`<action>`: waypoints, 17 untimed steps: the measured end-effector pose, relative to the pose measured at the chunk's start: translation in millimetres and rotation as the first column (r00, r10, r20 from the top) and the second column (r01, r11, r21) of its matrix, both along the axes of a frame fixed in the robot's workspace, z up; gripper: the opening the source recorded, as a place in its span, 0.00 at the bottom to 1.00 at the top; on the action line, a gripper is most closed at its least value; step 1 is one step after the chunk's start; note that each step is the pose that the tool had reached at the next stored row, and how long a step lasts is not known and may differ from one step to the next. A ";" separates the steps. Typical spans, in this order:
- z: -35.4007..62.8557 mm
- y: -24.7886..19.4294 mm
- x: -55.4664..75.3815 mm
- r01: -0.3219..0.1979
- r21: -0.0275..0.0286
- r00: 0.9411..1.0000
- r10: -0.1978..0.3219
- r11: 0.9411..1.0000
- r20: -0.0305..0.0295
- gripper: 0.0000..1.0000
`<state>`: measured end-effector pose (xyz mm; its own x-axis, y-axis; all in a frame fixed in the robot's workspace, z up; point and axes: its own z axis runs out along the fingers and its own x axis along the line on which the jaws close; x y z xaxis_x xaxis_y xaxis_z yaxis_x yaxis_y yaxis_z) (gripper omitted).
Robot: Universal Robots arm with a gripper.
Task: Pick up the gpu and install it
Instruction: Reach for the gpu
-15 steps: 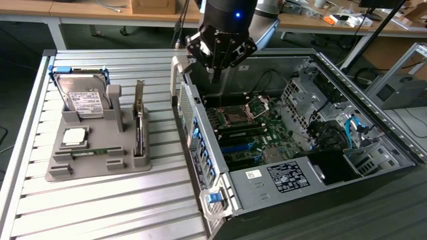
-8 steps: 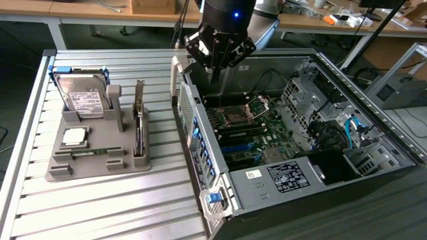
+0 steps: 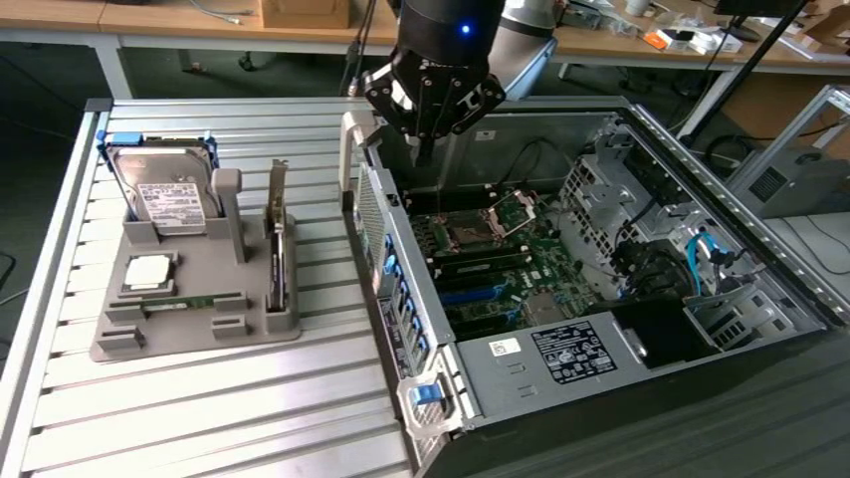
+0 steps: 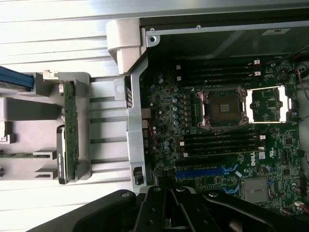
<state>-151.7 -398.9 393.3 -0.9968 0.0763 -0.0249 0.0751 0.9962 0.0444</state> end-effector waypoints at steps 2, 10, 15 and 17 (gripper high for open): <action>0.0 0.0 -1.0 0.000 0.000 1.000 0.000 1.000 0.000 0.11; 0.0 0.0 -4.0 0.000 0.000 1.000 0.000 1.000 0.000 0.11; 0.0 0.0 -5.4 0.000 0.000 1.000 0.000 1.000 0.000 0.11; 0.0 0.0 -5.9 0.000 0.000 1.000 0.000 1.000 0.000 0.11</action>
<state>-157.6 -398.9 393.3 -0.9968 0.0762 -0.0249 0.0751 0.9962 0.0444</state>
